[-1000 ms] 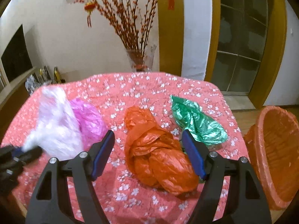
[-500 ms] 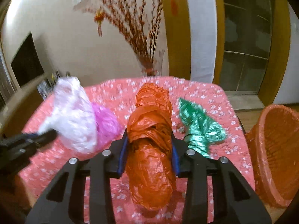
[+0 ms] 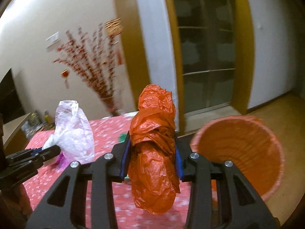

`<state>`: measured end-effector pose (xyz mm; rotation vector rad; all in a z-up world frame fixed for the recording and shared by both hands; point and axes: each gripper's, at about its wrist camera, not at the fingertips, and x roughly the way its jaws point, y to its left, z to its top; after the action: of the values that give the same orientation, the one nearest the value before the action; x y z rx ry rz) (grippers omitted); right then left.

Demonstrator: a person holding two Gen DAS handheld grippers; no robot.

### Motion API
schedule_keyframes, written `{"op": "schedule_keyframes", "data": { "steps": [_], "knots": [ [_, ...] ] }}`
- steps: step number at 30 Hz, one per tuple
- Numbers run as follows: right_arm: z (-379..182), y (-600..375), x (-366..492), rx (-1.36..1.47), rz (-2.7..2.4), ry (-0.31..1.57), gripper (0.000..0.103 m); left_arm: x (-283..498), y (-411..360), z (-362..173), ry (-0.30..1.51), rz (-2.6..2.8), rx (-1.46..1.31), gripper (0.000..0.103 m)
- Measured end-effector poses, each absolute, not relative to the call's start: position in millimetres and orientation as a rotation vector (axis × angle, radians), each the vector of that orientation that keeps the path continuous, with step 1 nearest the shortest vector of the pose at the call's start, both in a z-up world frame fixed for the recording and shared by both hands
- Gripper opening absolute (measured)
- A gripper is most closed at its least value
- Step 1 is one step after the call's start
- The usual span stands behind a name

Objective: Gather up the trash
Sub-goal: 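Carry the clear bag and orange bag over the orange basket, then open both tools to drop the bags into the basket, then move both open tools back toward the table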

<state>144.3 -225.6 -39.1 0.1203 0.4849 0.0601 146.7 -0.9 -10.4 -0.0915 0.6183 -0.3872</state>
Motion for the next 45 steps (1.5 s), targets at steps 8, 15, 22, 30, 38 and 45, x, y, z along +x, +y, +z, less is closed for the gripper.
{"op": "schedule_keyframes", "data": {
  "steps": [8,15,22,30,38,45],
  "knots": [
    [-28.9,-297.3,131.1,0.189,-0.118,0.434,0.038,161.3,-78.4,7.0,0.6,-0.553,-0.059,0.021],
    [-30.0,-346.6,118.3,0.242,-0.209,0.412,0.038,182.7,-136.9,8.2,0.634,-0.67,-0.061,0.021],
    [-37.5,-374.2,120.4,0.305,-0.24,0.413,0.038,199.3,-173.3,-0.3,0.671,-0.734,-0.056,0.021],
    [-49.1,-387.7,129.2,0.352,-0.262,0.423,0.038,209.3,-194.3,-11.2,0.716,-0.755,-0.049,0.021],
    [-53.6,-400.1,145.5,0.386,-0.26,0.44,0.044,218.4,-210.3,-17.7,0.747,-0.765,-0.038,0.022],
    [-69.1,-412.1,153.4,0.431,-0.277,0.478,0.052,223.7,-214.6,-34.0,0.787,-0.75,-0.033,0.056]
  ]
}}
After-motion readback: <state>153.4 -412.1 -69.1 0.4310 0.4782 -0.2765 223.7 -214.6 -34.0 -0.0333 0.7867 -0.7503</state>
